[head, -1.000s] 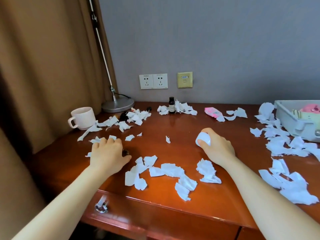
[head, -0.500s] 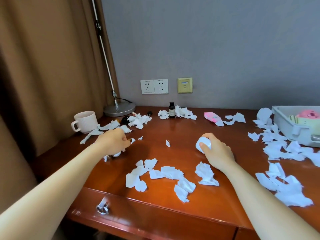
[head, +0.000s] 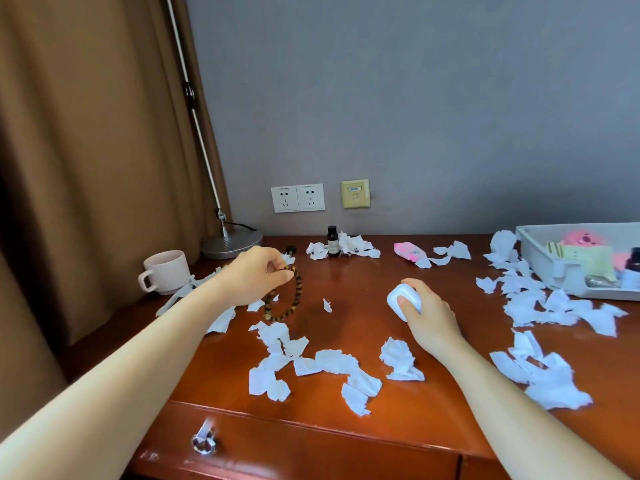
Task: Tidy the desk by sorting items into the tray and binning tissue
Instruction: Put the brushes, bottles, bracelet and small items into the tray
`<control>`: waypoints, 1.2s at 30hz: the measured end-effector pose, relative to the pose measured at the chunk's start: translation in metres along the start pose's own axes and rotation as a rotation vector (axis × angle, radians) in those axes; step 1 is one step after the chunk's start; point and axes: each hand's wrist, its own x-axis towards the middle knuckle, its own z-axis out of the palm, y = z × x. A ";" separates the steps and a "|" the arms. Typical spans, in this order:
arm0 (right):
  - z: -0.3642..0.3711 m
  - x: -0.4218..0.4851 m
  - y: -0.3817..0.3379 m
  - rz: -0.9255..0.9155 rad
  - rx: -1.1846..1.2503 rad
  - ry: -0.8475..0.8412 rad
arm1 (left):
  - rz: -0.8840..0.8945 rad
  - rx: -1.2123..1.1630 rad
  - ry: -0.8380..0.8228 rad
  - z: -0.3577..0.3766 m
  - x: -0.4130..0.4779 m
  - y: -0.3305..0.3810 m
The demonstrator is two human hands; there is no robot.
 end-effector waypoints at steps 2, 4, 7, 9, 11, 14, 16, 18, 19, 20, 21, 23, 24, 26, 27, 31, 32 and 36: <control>-0.007 -0.002 -0.001 0.012 0.060 0.036 | 0.082 -0.010 0.028 0.002 0.000 0.012; -0.016 -0.004 -0.004 0.023 0.115 0.068 | 0.142 -0.012 0.055 0.006 0.000 0.023; -0.035 -0.006 -0.002 0.035 0.178 0.081 | 0.205 0.006 0.070 0.016 0.003 0.040; -0.051 -0.007 0.000 0.037 0.196 0.068 | 0.268 0.012 0.070 0.020 0.004 0.056; -0.073 -0.007 0.004 0.031 0.205 0.061 | 0.337 0.013 0.068 0.025 0.007 0.075; -0.112 -0.007 0.012 0.025 0.195 0.040 | 0.426 0.012 0.037 0.031 0.017 0.106; -0.138 -0.006 0.022 0.026 0.161 0.052 | 0.484 0.006 0.024 0.035 0.027 0.128; -0.164 -0.004 0.033 0.024 0.123 0.087 | 0.540 -0.009 0.027 0.039 0.037 0.153; -0.177 -0.003 0.040 0.028 0.114 0.107 | 0.566 -0.023 0.029 0.042 0.043 0.168; -0.189 -0.003 0.046 0.035 0.118 0.125 | 0.586 -0.042 0.032 0.045 0.048 0.182; -0.201 -0.002 0.053 0.045 0.133 0.146 | 0.604 -0.064 0.033 0.049 0.053 0.196; -0.223 0.000 0.067 0.071 0.154 0.182 | 0.636 -0.110 0.031 0.058 0.063 0.224; -0.234 0.003 0.075 0.088 0.149 0.200 | 0.653 -0.134 0.027 0.064 0.067 0.238; -0.255 0.009 0.092 0.112 0.108 0.232 | 0.685 -0.183 0.019 0.078 0.075 0.266; -0.265 0.014 0.100 0.115 0.070 0.251 | 0.701 -0.208 0.014 0.085 0.079 0.281; -0.304 0.031 0.130 0.154 -0.041 0.324 | 0.742 -0.303 -0.019 0.116 0.093 0.338; -0.312 0.034 0.137 0.174 -0.033 0.330 | 0.743 -0.324 -0.035 0.125 0.097 0.351; -0.335 0.045 0.161 0.241 -0.013 0.367 | 0.733 -0.392 -0.086 0.157 0.108 0.399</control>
